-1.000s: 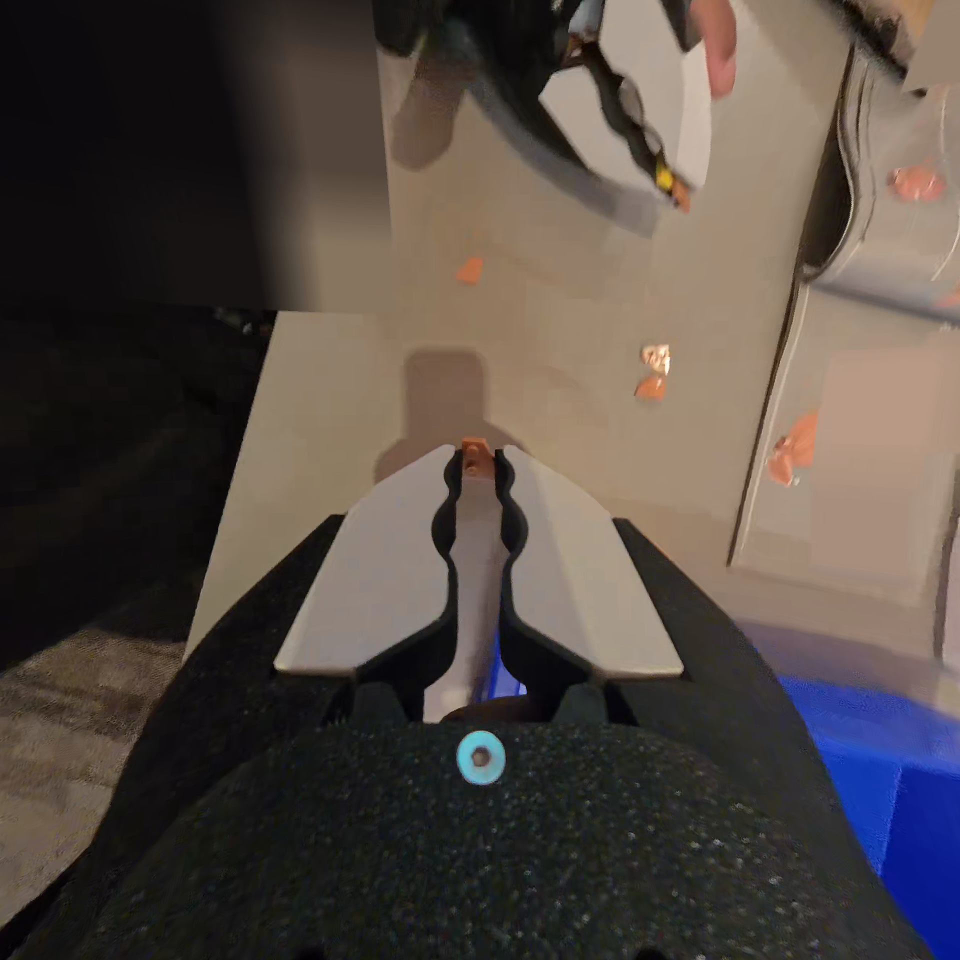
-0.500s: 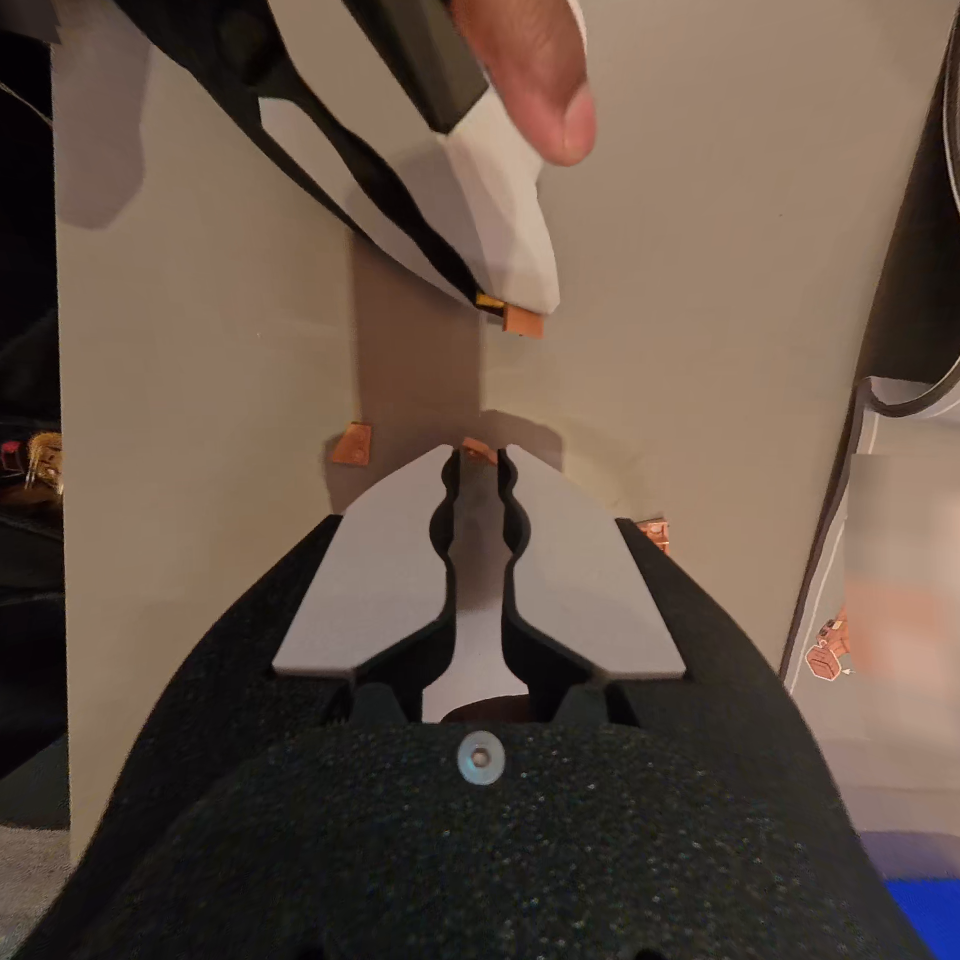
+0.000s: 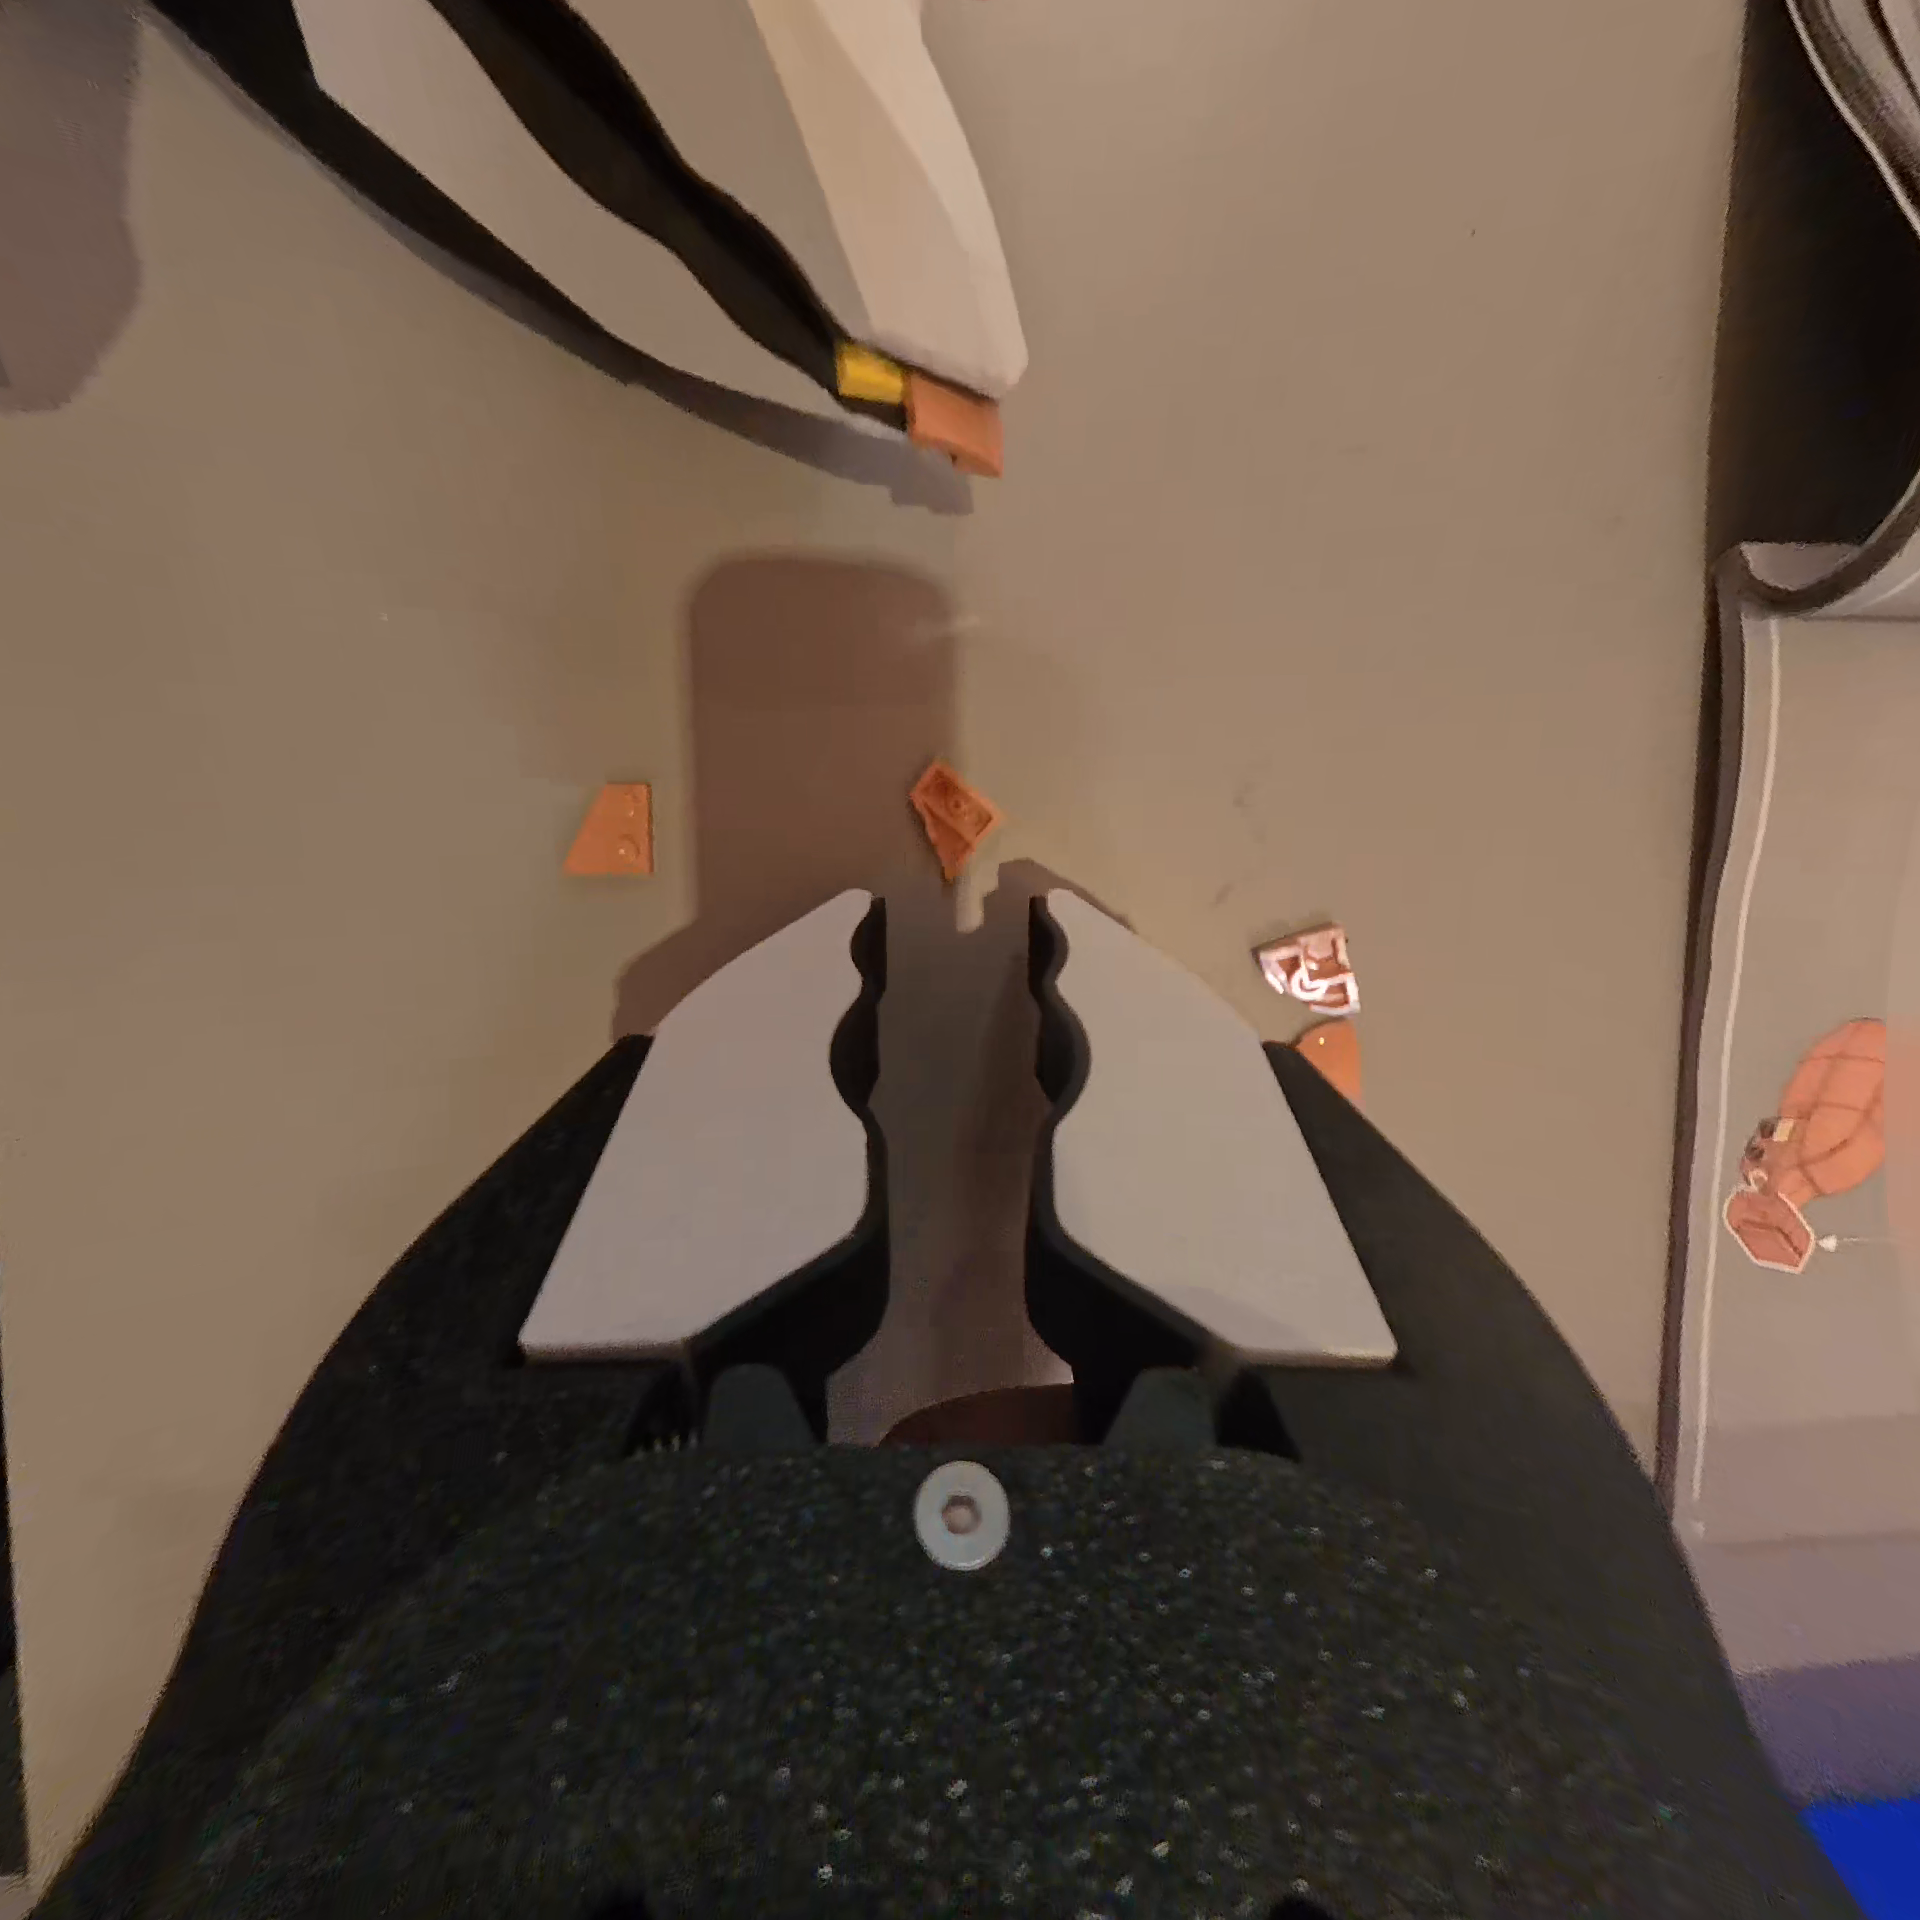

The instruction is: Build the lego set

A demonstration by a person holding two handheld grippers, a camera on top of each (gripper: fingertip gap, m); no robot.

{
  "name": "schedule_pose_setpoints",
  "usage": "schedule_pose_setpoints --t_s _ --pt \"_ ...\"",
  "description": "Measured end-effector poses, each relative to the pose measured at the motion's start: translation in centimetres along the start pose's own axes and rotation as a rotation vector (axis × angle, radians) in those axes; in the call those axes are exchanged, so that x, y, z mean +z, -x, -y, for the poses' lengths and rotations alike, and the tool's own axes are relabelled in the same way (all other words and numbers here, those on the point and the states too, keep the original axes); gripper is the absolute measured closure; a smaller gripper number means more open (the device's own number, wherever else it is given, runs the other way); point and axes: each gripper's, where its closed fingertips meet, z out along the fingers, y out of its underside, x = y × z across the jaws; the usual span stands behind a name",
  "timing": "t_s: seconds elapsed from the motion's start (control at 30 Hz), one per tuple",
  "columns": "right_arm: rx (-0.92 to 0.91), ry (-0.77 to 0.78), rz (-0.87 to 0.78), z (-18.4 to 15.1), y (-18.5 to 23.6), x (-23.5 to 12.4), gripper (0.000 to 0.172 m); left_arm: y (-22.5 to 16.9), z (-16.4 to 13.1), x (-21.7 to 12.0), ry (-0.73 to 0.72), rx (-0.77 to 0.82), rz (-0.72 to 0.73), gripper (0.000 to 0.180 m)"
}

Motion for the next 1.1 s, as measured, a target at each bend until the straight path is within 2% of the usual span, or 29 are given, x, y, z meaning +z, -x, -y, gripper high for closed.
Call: schedule_pose_setpoints --t_s 0.17,0.27,0.37,0.47,0.6,0.73,0.97,1.1 --pt "-0.055 0.008 0.012 0.9 -0.3 0.9 0.146 -0.2 -0.2 0.1 0.007 -0.002 -0.010 0.174" --pt "-0.092 0.041 0.039 1.3 0.1 1.1 0.156 -0.2 -0.2 0.1 0.007 -0.001 -0.009 0.174" --pt "-0.102 0.039 0.033 1.7 0.1 1.3 0.157 -0.2 -0.2 0.1 0.006 -0.004 -0.008 0.174" --pt "0.009 -0.099 0.140 3.4 1.1 1.0 0.157 -0.2 -0.2 0.1 0.008 -0.010 -0.013 0.174" --pt "0.252 -0.366 0.283 5.7 0.9 -0.4 0.157 -0.3 -0.3 0.1 0.014 -0.005 -0.018 0.174" --pt "0.408 -0.418 0.389 5.4 0.7 -0.6 0.157 -0.4 -0.1 0.1 0.008 0.000 -0.022 0.174" --pt "0.409 -0.378 0.332 4.0 0.5 0.4 0.149 -0.6 0.0 0.1 0.003 0.001 -0.031 0.174" --pt "0.287 -0.287 0.188 2.4 0.8 0.1 0.149 -0.5 -0.2 0.1 0.016 -0.007 -0.030 0.174"
